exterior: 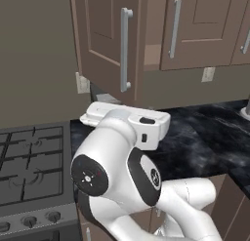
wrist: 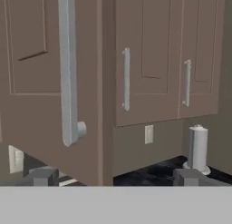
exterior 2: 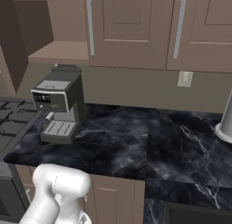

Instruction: Close all open cabinet doors.

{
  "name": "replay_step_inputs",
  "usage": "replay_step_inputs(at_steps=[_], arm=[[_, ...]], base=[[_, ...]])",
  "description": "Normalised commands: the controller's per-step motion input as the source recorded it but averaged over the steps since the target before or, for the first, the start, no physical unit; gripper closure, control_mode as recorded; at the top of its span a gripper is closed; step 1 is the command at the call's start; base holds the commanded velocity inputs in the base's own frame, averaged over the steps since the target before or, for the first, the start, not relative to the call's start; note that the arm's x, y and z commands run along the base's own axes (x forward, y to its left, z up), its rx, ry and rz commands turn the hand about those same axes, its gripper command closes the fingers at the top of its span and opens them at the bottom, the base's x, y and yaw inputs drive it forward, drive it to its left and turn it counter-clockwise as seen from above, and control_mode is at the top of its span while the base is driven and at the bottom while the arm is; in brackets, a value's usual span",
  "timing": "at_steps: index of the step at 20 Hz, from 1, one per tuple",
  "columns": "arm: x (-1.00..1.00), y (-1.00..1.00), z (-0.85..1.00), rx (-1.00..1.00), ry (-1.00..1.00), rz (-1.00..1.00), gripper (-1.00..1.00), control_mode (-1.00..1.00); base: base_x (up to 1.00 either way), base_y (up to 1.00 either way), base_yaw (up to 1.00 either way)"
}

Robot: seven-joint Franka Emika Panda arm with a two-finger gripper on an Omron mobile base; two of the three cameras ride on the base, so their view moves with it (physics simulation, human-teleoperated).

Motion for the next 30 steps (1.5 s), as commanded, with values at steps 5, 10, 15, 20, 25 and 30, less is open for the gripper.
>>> replay_step_inputs(at_steps=[5,10,15,20,25,30], arm=[[0.17,0.22,-0.05,0.00,0.00,-0.03,-1.00,-1.00],[0.23,0.30,-0.04,0.00,0.00,-0.05,-1.00,-1.00],[0.25,0.10,-0.02,0.00,0.00,-0.04,-1.00,-1.00],[0.29,0.00,-0.24,0.00,0.00,-0.03,-1.00,-1.00],[0.33,0.00,-0.20,0.00,-0.02,-0.03,-1.00,-1.00],[0.26,0.00,-0.01,0.00,-0.04,-0.06,-1.00,-1.00]], base=[[0.00,0.00,0.00],[0.00,0.00,0.00],[0.00,0.00,0.00],[0.00,0.00,0.00],[0.00,0.00,0.00],[0.00,0.00,0.00]])
